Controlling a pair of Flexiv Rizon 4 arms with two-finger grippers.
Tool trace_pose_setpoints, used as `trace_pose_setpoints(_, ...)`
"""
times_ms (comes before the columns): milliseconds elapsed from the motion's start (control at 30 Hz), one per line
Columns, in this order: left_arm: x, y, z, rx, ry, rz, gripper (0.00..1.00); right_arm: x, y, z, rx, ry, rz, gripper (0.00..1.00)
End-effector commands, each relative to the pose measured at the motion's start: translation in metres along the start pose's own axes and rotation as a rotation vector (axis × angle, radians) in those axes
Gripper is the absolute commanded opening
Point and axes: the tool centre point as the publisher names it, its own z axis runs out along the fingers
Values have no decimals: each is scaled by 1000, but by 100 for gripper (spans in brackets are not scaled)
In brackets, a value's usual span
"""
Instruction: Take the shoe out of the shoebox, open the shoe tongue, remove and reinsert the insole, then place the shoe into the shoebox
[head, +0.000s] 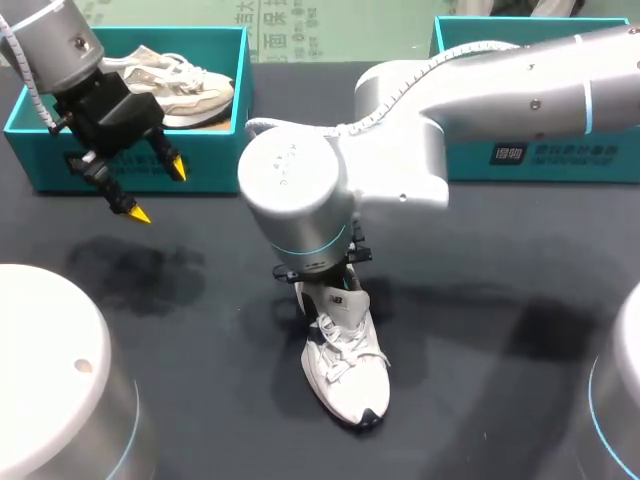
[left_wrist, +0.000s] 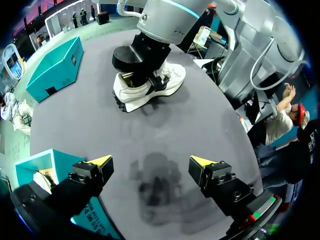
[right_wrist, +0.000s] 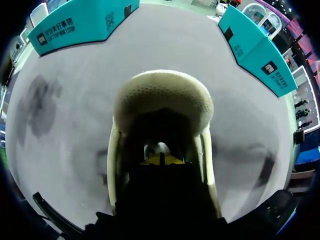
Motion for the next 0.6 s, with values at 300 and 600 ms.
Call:
trace_pose_setpoints(300,1,0,0,-3,-1,0,100,-5,-20,-35,-12,-52,26,0)
trace_pose_setpoints(600,1,0,0,-3,-1,0,100,-13,6,-52,109,-28,-2,0)
